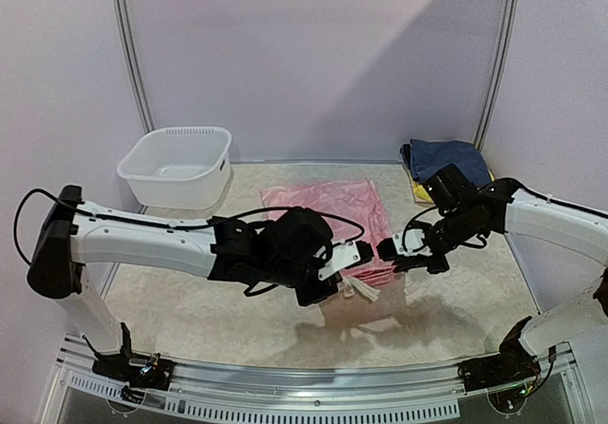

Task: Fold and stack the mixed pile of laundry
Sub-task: Fold the rectangle-folded shorts at the center of the board.

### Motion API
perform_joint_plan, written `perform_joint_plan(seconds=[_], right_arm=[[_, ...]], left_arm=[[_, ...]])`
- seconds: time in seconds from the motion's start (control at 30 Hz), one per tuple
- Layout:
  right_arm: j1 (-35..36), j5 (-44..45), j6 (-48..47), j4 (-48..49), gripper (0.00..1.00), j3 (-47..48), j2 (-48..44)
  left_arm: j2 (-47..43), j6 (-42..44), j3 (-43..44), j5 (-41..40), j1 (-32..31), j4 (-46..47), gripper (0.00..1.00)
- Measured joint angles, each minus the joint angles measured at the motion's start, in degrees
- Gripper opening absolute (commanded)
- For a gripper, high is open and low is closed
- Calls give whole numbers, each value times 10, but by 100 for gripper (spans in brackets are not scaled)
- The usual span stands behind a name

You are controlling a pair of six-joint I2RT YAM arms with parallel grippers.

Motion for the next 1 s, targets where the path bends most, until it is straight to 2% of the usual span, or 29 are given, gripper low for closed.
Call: perform_joint_plan(seconds=[0.23,0.43,0.7,1.0], right_arm=[[0,-45,79,-132,0,113,-9],[1,-55,150,-180,0,189,17],[-8,-16,202,-141,0,282,110],[-70,25,257,-15,0,377,283]], left_arm=[[-65,-27,52,2,-12,-90,0],[-92,-49,63,-17,-8,-111,0],[-83,-50,72,-35,69,-103,0],[57,-60,146,-50,176,-37,0]])
